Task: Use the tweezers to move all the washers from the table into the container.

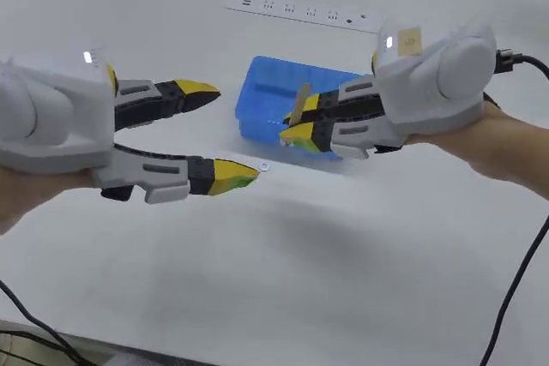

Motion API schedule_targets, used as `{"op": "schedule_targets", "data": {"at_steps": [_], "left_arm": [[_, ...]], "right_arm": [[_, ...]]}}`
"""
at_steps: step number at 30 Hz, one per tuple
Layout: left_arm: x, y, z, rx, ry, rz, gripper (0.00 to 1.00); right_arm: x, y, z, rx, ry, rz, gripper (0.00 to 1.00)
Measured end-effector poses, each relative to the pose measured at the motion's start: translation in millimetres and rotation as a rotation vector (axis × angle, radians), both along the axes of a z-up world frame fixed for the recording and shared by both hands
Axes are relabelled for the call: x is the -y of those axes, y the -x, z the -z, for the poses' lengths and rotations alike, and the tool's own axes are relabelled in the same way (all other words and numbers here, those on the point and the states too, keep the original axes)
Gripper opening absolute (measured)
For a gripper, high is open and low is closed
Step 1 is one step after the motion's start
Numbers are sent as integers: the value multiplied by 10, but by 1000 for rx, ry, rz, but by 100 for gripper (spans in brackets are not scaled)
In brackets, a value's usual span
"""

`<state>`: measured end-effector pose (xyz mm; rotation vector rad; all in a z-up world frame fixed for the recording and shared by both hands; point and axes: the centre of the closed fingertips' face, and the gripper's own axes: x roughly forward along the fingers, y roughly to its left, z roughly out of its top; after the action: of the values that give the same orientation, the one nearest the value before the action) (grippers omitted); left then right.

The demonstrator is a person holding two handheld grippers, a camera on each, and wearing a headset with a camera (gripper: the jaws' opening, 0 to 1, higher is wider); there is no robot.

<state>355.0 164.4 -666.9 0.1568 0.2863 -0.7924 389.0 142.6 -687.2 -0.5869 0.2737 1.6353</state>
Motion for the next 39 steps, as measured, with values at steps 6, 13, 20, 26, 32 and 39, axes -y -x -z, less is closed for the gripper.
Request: {"op": "schedule_targets", "data": {"at_steps": [6, 13, 20, 26, 32, 39], "left_arm": [[-36, 32, -35, -17, 62, -41, 87], [-84, 80, -136, -13, 161, -64, 93], [-59, 184, -191, -13, 200, -26, 99], [-92, 121, -144, -17, 195, -61, 99], [-44, 74, -113, -24, 189, -71, 99], [4, 96, -76, -44, 184, -67, 99]], "right_arm": [[-61, -257, -179, 12, -44, 24, 9], [-108, -608, -127, -10, -49, 79, 9], [-180, -893, 119, -41, -39, 141, 9], [-201, -891, 381, -60, 7, 135, 10], [-149, -908, 554, -81, 34, 149, 10], [-91, -922, 578, -98, 38, 161, 10]]}}
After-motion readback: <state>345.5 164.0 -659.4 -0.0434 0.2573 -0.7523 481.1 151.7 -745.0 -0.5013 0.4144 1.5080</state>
